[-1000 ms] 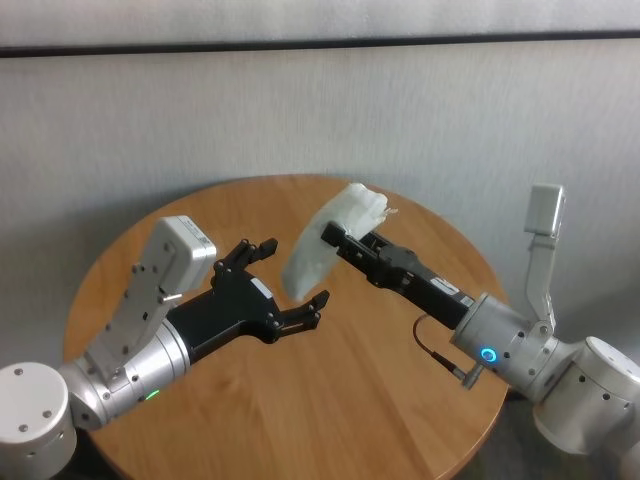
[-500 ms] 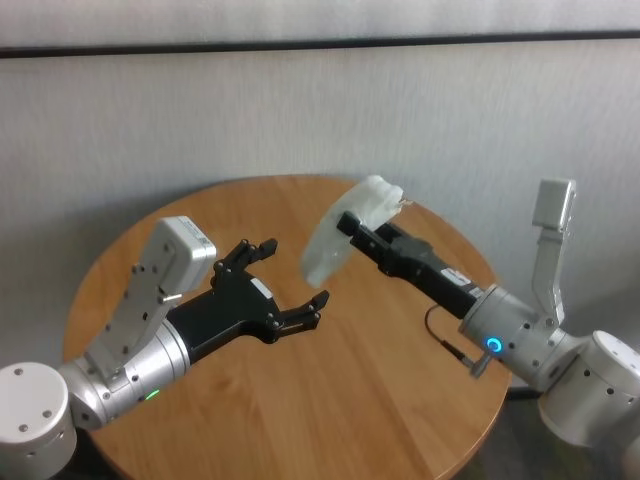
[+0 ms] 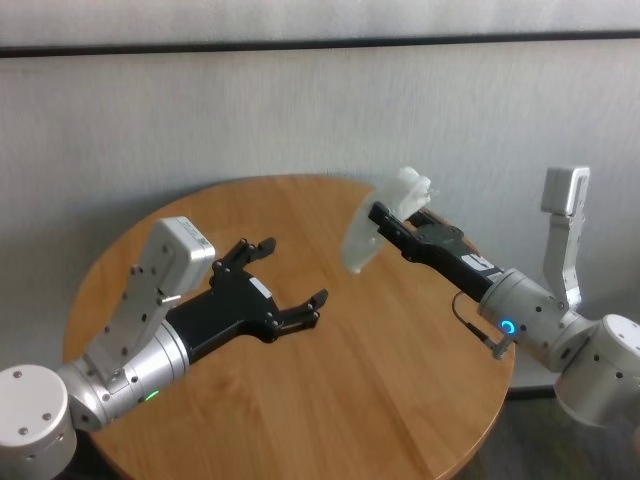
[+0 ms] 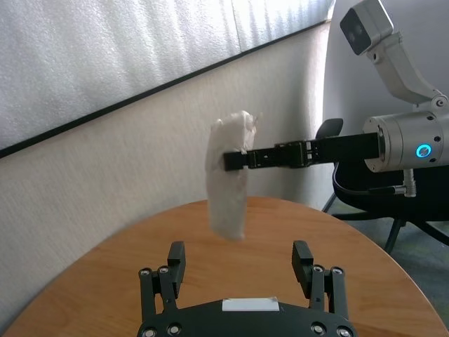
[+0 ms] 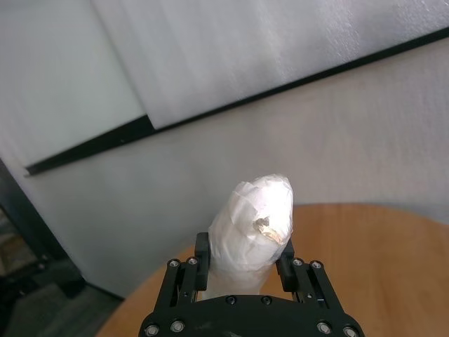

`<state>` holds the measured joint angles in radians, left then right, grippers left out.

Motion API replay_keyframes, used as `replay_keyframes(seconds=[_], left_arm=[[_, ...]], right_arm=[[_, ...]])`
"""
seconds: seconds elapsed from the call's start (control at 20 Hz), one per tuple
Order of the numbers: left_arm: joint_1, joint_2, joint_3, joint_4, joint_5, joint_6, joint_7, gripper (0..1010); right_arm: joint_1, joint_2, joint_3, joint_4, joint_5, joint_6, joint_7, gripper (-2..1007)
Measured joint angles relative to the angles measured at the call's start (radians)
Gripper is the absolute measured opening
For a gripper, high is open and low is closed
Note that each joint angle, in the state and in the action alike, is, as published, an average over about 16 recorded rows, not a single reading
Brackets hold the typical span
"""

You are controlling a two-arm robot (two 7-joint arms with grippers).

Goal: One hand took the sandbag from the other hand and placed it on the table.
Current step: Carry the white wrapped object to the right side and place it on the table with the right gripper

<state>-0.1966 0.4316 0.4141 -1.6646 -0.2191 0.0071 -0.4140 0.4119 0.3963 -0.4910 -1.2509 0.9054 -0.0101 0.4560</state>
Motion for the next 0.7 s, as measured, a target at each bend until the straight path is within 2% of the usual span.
replay_keyframes(seconds=[0.35,0.7], left_arm=[[-0.003,-0.025,-0.02,0.011,0.031,0.02,0.053,1002],[-0.017,-0.063,-0.038,0.038,0.075,0.067,0.109,1002]], right_arm=[[0.019,0.028,-0.009,0.028,-0.085,0.026,-0.058,548],[0.03,0.057,-0.018,0.045,-0.145,0.065,-0.085,548]])
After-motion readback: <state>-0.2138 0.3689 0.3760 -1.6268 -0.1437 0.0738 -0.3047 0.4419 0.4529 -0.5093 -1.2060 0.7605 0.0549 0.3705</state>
